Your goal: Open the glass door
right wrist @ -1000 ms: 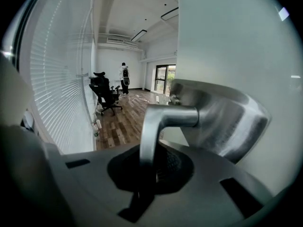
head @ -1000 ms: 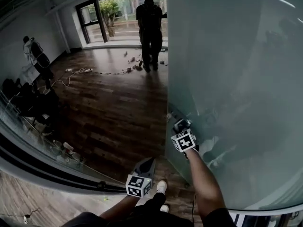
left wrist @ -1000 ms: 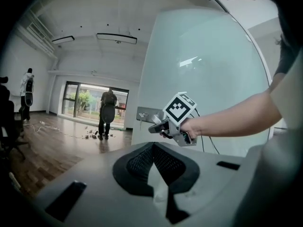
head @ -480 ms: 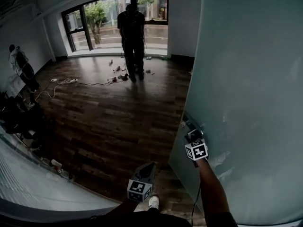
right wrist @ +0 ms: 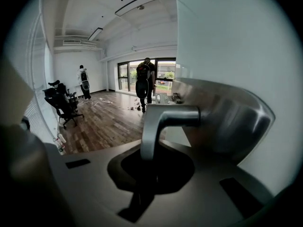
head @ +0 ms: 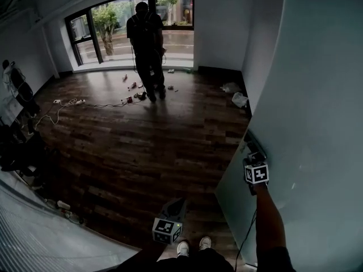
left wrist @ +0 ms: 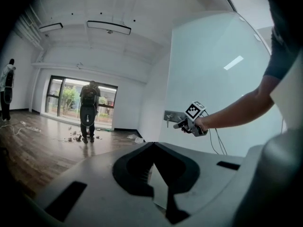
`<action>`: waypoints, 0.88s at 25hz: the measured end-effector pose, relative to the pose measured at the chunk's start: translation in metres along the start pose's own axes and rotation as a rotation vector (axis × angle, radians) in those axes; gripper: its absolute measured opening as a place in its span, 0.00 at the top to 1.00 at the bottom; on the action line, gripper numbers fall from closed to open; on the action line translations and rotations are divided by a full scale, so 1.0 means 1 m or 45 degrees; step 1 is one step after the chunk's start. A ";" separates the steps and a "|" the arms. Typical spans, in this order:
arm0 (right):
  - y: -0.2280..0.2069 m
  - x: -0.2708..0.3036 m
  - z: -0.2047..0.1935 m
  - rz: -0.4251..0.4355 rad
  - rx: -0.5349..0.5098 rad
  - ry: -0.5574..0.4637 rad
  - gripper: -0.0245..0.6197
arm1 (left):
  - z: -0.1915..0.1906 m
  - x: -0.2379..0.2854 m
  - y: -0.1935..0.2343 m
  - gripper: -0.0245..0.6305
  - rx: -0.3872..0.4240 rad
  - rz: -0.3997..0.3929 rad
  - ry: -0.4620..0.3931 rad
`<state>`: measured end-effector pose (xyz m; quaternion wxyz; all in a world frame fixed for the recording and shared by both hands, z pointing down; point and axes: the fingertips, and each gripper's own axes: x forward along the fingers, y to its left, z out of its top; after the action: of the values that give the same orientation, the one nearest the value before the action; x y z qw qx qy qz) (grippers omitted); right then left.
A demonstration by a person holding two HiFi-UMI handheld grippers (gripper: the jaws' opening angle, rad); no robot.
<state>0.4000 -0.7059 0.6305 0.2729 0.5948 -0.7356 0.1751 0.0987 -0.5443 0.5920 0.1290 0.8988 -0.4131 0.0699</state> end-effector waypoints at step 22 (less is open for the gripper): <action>-0.249 -0.013 -0.019 -0.164 0.224 0.054 0.94 | 0.002 0.122 -0.076 0.95 0.056 0.048 0.094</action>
<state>0.6476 -0.7420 0.6211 0.2458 0.6586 -0.6717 0.2338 0.2356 -0.5858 0.6053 0.1231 0.8902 -0.4235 0.1142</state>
